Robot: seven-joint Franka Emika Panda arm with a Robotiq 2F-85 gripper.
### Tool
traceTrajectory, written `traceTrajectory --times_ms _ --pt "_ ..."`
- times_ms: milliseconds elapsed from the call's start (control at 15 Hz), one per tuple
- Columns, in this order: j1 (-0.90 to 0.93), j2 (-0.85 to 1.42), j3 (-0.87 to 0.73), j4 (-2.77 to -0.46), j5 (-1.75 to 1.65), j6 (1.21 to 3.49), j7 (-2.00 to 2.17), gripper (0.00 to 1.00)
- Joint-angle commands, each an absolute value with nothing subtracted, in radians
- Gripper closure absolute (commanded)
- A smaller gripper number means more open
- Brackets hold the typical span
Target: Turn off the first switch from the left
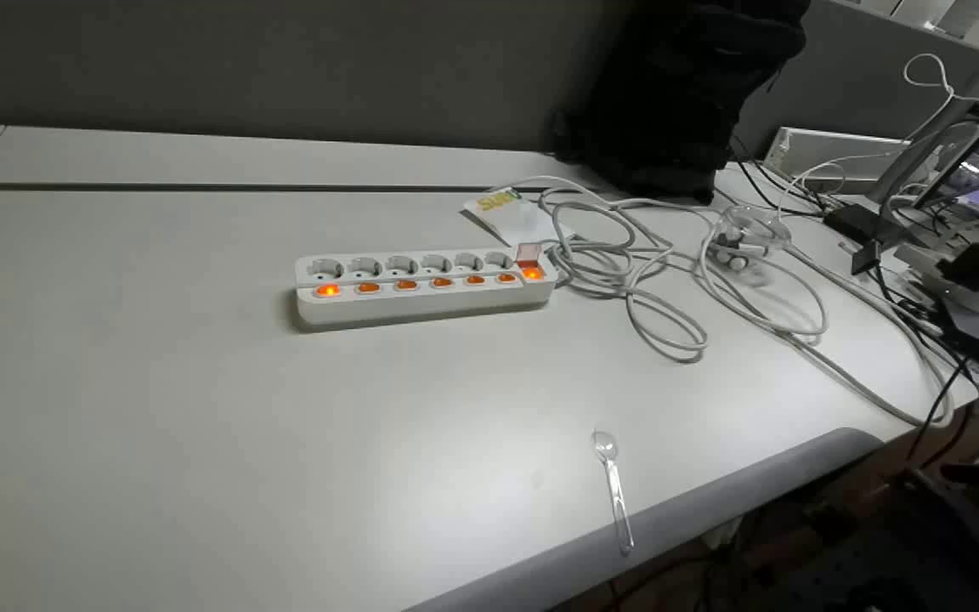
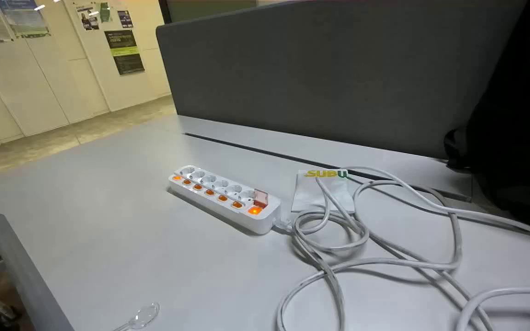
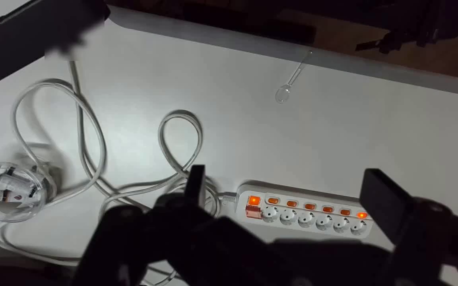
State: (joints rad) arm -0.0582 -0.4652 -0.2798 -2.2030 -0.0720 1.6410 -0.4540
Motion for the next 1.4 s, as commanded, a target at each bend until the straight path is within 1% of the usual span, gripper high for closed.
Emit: traceTrajectory --times_ms 0,800,933,1067,1333 --pt "-0.072 -0.462 -0.269 -2.2 -0.067 1.64 -0.459 0.0" --pt "-0.072 -0.462 -0.269 -2.2 -0.067 1.641 -0.459 0.0" --pt "-0.082 -0.458 -0.246 -2.216 -0.094 1.721 -0.402 0.0" --pt "-0.094 -0.435 -0.217 -2.236 -0.13 1.853 -0.341 0.0" --pt "-0.104 -0.294 -0.148 -2.253 -0.219 2.073 -0.194 0.0"
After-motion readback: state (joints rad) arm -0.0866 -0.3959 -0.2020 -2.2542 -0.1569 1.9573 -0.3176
